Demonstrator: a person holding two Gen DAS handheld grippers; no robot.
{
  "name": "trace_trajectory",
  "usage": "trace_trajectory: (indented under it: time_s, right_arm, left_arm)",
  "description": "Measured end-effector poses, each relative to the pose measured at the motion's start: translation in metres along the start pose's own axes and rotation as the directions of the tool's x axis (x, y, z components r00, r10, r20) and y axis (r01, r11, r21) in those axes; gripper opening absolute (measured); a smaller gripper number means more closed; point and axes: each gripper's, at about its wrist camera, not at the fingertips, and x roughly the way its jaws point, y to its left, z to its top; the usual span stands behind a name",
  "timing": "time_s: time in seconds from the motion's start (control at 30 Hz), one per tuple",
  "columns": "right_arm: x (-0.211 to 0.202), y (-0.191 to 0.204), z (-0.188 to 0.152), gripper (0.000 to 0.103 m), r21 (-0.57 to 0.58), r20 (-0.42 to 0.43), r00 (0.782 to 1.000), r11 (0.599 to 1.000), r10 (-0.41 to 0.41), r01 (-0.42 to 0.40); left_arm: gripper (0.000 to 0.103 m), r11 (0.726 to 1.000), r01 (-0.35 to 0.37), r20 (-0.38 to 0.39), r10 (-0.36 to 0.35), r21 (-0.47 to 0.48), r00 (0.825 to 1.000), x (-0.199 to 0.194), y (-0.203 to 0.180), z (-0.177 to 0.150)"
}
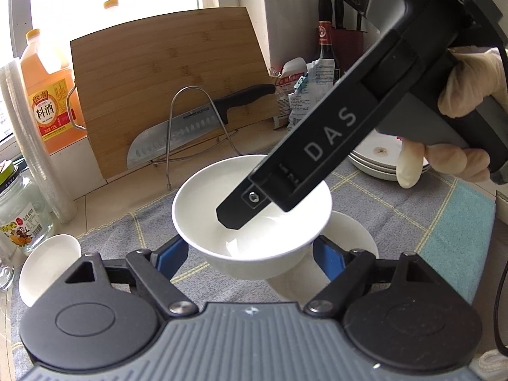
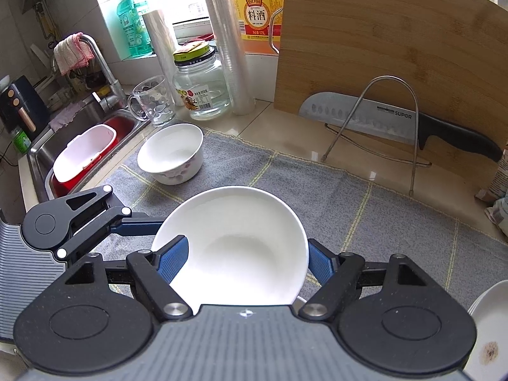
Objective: Organize plates and bowls
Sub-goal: 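Lower the held bowl into the other white bowl and open the right tool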
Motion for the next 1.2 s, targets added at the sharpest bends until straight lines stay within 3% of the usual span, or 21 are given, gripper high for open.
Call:
trace_trajectory:
  time_s: [0.5,1.2]
  right_arm:
    - [-0.018,-0.015,-0.034,0.084,0.069,-0.026,0.999,0.996,-0.047,0.048]
    - [-0.005,-0.019,-0.050,0.084,0.098,-0.062,0.997,0.994,-0.040,0.046]
  left_arm:
    - [0.085,0.995,0.088,-0.034,-0.086,0.036,0.996,0.010,-0.025,-0.002]
    - [0.085,0.993,0.113,-0.085,-0.111,0.023,0.990,0.018,-0.034,-0.011]
